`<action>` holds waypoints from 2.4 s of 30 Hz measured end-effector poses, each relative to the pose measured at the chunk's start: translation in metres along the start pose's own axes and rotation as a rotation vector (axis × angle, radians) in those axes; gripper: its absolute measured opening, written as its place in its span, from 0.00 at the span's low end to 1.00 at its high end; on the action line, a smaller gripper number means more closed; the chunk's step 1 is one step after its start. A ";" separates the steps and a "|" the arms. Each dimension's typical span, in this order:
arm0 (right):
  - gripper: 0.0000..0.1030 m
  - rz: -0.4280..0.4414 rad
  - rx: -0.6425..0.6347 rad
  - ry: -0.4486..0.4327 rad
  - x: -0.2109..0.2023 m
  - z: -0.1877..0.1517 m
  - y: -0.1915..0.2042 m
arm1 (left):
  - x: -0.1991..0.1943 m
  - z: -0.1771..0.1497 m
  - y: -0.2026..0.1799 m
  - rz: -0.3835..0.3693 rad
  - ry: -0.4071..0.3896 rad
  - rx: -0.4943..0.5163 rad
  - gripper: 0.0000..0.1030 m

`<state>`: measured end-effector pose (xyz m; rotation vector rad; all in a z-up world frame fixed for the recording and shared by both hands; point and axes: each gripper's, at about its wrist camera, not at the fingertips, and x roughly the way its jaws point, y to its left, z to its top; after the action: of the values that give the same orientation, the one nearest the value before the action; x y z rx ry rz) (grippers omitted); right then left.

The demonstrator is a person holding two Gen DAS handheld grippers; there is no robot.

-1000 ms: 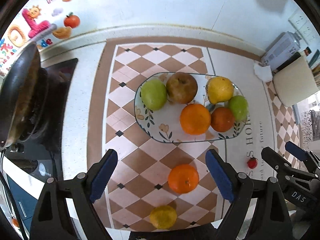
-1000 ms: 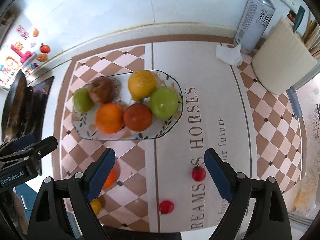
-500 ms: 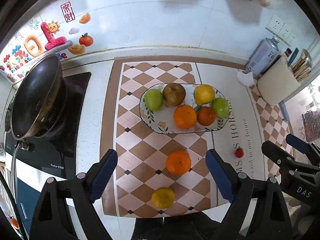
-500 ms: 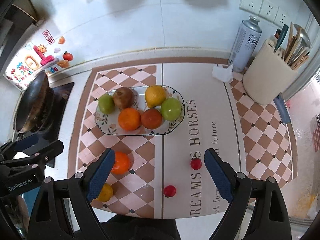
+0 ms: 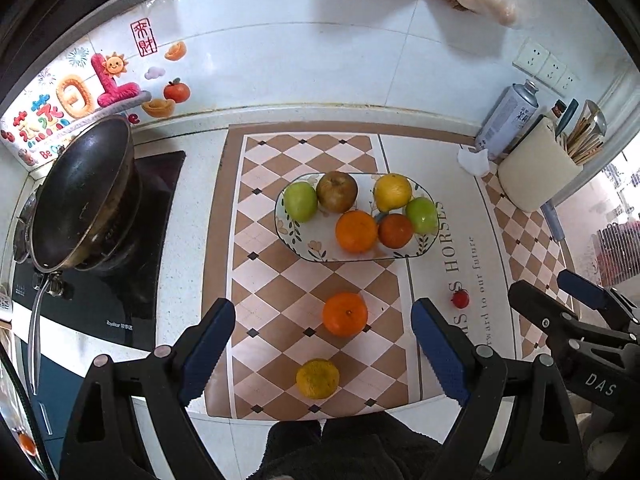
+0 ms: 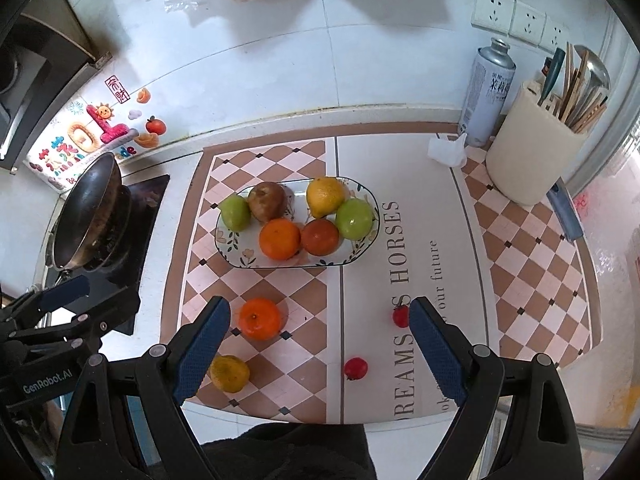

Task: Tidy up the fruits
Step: 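Grasp the yellow citrus with the left tool while the right tool grasps the small orange, then place the yellow citrus on the plate with the left tool while the right tool places the small orange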

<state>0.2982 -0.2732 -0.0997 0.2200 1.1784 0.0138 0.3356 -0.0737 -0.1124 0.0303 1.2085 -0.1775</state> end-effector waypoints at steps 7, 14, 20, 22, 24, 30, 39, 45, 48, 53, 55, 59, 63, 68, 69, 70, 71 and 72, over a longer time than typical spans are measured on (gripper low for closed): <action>0.90 0.106 0.041 0.093 0.046 -0.013 -0.014 | 0.051 -0.020 0.006 0.035 0.120 0.021 0.99; 0.67 0.174 0.024 0.234 0.105 -0.028 -0.009 | 0.144 -0.070 0.011 -0.022 0.431 -0.003 0.99; 0.67 0.200 -0.006 0.327 0.147 -0.032 0.001 | 0.200 -0.103 0.019 -0.104 0.583 -0.113 0.95; 0.67 0.207 -0.016 0.351 0.161 -0.031 0.006 | 0.207 -0.106 0.022 -0.107 0.583 -0.135 0.68; 0.67 0.217 -0.028 0.376 0.173 -0.029 0.012 | 0.211 -0.107 0.026 -0.124 0.582 -0.159 0.54; 0.67 0.254 -0.059 0.463 0.223 -0.027 0.041 | 0.201 -0.104 0.051 -0.049 0.531 -0.189 0.54; 0.66 0.194 -0.173 0.511 0.281 -0.039 0.085 | 0.195 -0.097 0.094 -0.020 0.499 -0.323 0.54; 0.64 0.208 -0.160 0.466 0.274 -0.036 0.075 | 0.185 -0.083 0.094 -0.079 0.487 -0.348 0.54; 0.64 0.226 -0.127 0.447 0.261 -0.031 0.063 | 0.173 -0.064 0.085 -0.134 0.460 -0.355 0.54; 0.64 0.255 -0.041 0.386 0.233 -0.009 0.030 | 0.154 -0.008 0.068 -0.221 0.391 -0.343 0.54; 0.64 0.262 -0.013 0.359 0.224 0.003 0.019 | 0.154 0.015 0.065 -0.225 0.361 -0.326 0.54; 0.64 0.266 0.036 0.290 0.204 0.039 -0.005 | 0.169 0.063 0.062 -0.219 0.337 -0.310 0.54; 0.64 0.237 0.069 0.237 0.197 0.073 -0.035 | 0.202 0.088 0.058 -0.194 0.365 -0.297 0.54; 0.64 0.184 0.118 0.207 0.212 0.117 -0.071 | 0.222 0.090 0.060 -0.164 0.414 -0.304 0.54; 0.64 0.177 0.133 0.211 0.219 0.128 -0.079 | 0.224 0.089 0.059 -0.164 0.420 -0.307 0.54; 0.64 0.172 0.136 0.212 0.223 0.136 -0.084 | 0.226 0.087 0.059 -0.167 0.427 -0.312 0.54; 0.64 0.167 0.137 0.212 0.227 0.140 -0.090 | 0.227 0.086 0.057 -0.167 0.431 -0.316 0.54; 0.64 0.155 0.132 0.214 0.233 0.149 -0.092 | 0.229 0.085 0.057 -0.165 0.437 -0.320 0.54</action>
<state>0.5148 -0.3585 -0.2752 0.4343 1.3738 0.0984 0.5015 -0.0556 -0.2997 -0.3253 1.6651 -0.1224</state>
